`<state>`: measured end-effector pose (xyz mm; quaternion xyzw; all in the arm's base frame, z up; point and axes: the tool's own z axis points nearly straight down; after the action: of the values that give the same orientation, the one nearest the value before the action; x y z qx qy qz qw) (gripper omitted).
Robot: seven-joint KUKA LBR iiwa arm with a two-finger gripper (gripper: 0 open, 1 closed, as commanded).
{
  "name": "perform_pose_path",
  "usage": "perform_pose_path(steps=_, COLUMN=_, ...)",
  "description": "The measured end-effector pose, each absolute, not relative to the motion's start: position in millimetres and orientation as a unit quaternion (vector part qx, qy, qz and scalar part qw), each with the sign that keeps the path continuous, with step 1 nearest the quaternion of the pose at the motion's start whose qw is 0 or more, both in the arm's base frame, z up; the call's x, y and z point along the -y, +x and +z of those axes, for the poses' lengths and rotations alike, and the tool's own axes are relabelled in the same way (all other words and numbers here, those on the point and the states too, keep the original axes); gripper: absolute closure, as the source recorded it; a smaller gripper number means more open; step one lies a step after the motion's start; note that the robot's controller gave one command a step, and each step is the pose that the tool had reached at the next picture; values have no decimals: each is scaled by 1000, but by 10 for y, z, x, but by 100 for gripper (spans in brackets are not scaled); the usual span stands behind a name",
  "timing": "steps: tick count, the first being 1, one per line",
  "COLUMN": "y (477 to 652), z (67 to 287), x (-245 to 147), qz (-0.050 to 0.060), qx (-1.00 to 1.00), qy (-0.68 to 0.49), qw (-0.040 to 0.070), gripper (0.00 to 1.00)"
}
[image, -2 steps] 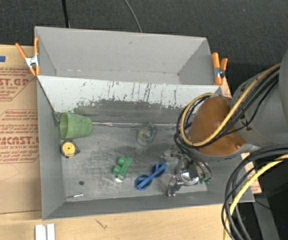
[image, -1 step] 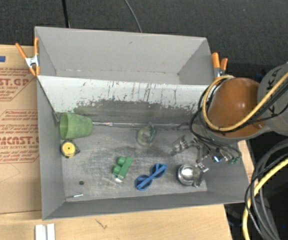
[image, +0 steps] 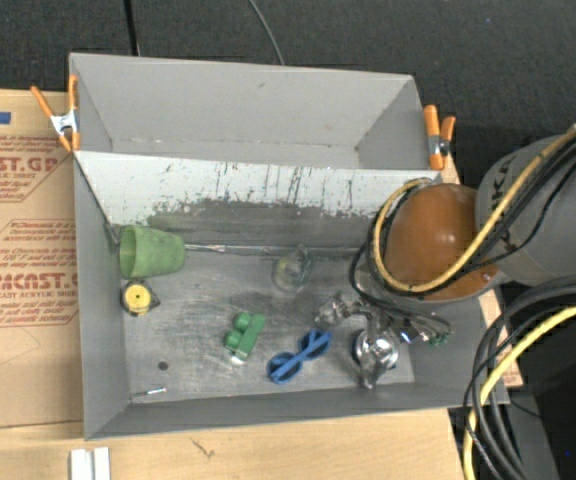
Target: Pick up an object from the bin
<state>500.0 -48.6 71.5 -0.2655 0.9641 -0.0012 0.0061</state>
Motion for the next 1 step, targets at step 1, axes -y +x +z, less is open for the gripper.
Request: perform_pose_path(steps=1, y=5213, z=715, x=659, qz=1, qx=-923, qy=-384, qw=2, gripper=0)
